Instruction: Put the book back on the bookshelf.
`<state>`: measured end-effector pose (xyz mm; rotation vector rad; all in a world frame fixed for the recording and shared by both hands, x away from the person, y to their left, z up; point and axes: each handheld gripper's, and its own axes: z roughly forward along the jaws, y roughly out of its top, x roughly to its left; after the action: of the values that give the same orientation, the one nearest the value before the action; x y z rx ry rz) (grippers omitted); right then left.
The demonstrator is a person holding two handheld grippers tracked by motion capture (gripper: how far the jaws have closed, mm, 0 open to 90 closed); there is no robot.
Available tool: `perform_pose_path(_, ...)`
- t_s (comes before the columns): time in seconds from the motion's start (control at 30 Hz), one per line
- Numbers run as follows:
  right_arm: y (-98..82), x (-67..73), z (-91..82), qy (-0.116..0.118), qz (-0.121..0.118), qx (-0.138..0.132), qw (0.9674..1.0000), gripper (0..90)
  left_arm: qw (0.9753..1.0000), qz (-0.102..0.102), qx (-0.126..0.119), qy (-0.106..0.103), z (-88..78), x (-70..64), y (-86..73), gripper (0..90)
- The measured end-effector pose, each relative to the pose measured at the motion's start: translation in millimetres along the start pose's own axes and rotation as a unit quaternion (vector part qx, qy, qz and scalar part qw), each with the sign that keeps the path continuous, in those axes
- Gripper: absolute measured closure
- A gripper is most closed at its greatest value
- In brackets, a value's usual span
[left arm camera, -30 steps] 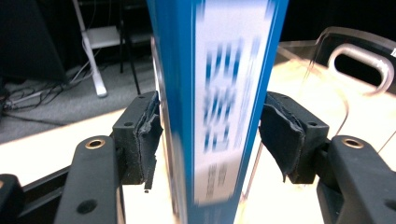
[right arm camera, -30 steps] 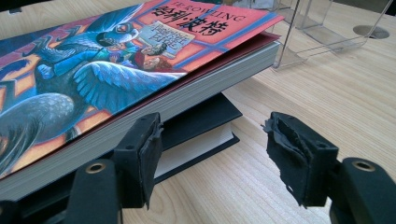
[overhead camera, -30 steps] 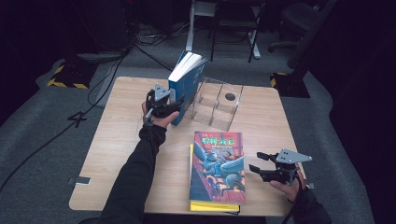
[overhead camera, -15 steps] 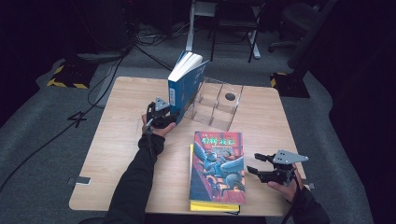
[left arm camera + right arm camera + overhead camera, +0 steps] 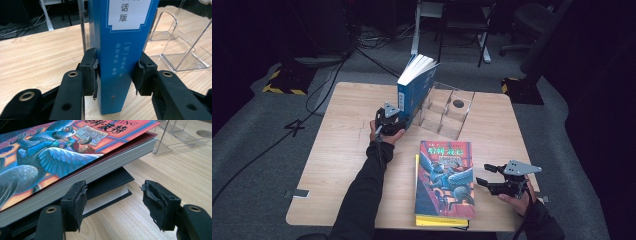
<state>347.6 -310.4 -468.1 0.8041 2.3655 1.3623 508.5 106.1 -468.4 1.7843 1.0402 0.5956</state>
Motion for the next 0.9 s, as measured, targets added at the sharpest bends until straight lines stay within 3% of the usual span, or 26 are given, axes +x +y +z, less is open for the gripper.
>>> perform_pose_path(0.1, 0.3, 0.2, -0.3, 0.001, -0.002, -0.002, 1.0000, 36.2, 1.0000, 0.001, -0.002, -0.007, 2.8, -1.4, 0.9, 59.2)
perform_pose_path(0.23, 0.4, 0.3, -0.2, 0.001, -0.001, -0.002, 1.0000, 36.2, 1.0000, 0.008, 0.003, 0.004, 6.3, -5.5, 4.6, 59.0)
perform_pose_path(0.37, 0.5, 0.7, -0.7, 0.000, -0.003, -0.002, 1.0000, 36.2, 0.9997, -0.018, -0.007, 0.018, 10.5, -7.9, 9.9, 57.0)
perform_pose_path(0.5, 0.7, 0.8, -1.2, 0.000, -0.003, -0.004, 1.0000, 36.2, 0.9995, -0.017, -0.007, 0.025, 12.5, -9.6, 13.5, 50.4)
perform_pose_path(0.6, 0.3, 0.3, -1.2, 0.000, -0.002, -0.003, 1.0000, 36.2, 0.9989, -0.015, -0.006, 0.043, 12.9, -9.5, 16.8, 46.2)
perform_pose_path(0.9, 0.3, 1.0, -1.4, -0.001, -0.006, -0.002, 1.0000, 36.2, 0.9987, -0.025, 0.005, 0.045, 20.0, 0.1, 16.3, 35.8)
